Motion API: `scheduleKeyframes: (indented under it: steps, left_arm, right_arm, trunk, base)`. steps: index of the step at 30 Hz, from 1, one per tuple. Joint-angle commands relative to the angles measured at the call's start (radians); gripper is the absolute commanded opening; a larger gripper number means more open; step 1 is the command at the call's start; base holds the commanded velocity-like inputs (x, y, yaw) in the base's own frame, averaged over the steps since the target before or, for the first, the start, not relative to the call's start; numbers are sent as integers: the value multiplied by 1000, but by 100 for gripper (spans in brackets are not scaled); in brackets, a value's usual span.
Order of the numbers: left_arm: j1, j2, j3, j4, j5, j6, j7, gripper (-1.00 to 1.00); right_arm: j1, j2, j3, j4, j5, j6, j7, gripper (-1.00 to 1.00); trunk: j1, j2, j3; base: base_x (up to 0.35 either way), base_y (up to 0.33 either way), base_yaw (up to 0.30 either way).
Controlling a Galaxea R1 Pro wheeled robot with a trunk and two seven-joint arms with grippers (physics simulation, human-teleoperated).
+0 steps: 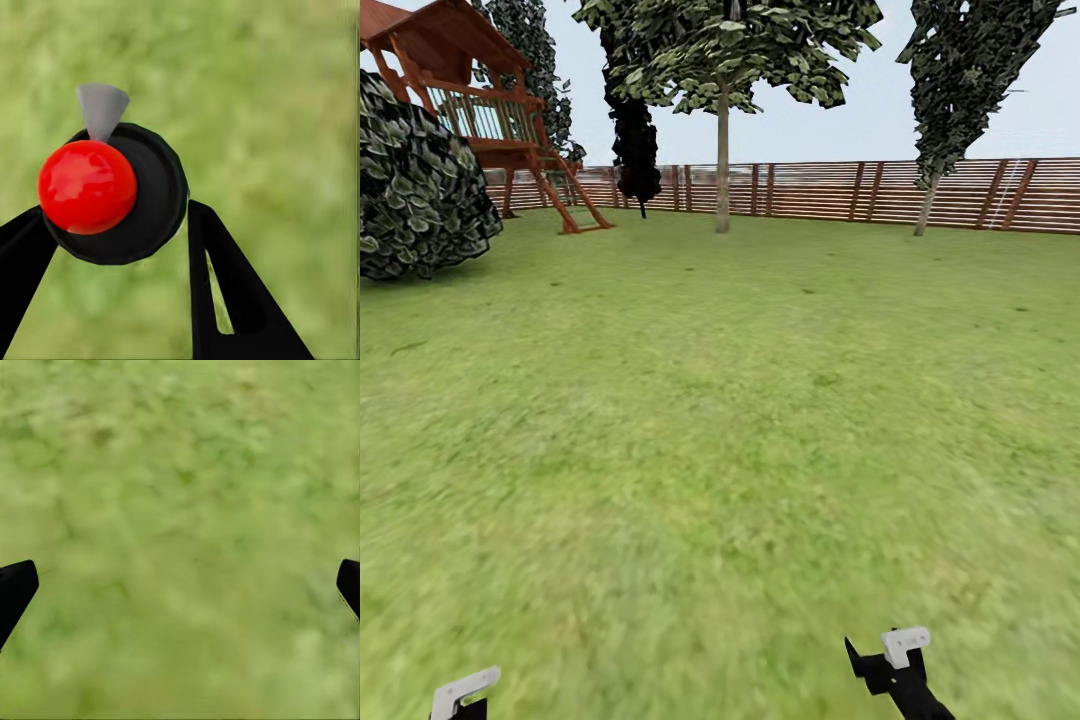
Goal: In the garden, pick up the pesticide atomizer on the floor and spray pesticide onto both trees until each tree trunk is fully covered.
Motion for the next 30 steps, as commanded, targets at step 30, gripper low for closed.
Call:
scheduleKeyframes:
  steps: [30]
  left_arm:
    - [-1,0,5,1,-11,-4,2,-100]
  right_arm:
    - [-1,0,-9,1,6,-3,5,100]
  trunk:
    - [0,0,-1]
  base:
    - [341,0,0]
